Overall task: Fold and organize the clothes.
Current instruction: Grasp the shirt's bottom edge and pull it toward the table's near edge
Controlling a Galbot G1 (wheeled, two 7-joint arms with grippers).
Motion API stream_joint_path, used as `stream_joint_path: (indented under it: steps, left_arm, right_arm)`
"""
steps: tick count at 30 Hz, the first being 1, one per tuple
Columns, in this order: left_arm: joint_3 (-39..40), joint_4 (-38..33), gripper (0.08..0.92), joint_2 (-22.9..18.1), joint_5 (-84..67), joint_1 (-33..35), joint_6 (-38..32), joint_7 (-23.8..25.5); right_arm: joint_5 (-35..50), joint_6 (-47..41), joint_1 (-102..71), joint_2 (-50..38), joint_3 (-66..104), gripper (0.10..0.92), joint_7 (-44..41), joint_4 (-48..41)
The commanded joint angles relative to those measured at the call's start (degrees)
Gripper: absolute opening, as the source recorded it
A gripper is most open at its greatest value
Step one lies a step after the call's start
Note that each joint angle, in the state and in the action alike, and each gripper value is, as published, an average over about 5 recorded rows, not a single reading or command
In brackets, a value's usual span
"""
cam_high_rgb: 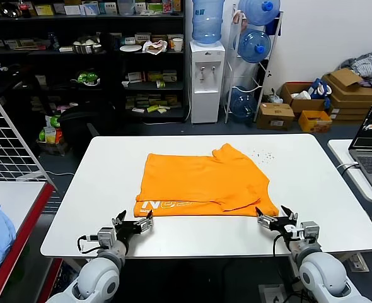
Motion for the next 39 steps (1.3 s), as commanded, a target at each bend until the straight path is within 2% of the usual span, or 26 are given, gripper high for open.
stream_joint_path:
  steps: [1,4,25,27,30,39]
  left_arm:
    - [0.38,0.77,0.914,-0.13,-0.03,-0.52,0.03,0.05]
    - [0.69,0.93,0.859,-0.12,-0.01,-0.68,0.01,0.04]
    - [1.85,0.92,0.255,-0.32,0.27,-0.67,-0.09,-0.01]
    - [1.84,0.81,0.194,-0.29,0.29,-0.68,-0.11,-0.09]
    - [1.71,0.31,0.122,-0.13,0.29,-0.55,-0.17,-0.34]
    - [0.09,-6.53,0.099,3.3,-0.81,2.24,-0.12,-1.89]
  right_arm:
    - [1.3,-0.77,0.6,-0.1,-0.2,0.868,-0.71,-0.8]
    - [1.29,-0.83,0.71,-0.01,-0.37,0.791,-0.69,-0.69]
    - [2.44,-2.09,-1.3,-0.24,0.5,0.168,0.96,1.7]
    - [2.64,-1.97,-1.53,-0.24,0.61,0.133,1.28,1.98]
    - [3.34,-1.75,-2.17,-0.36,1.01,0.122,2.07,2.96]
    - [6.9,-2.82,-9.09,-2.86,4.15,0.122,4.95,10.88]
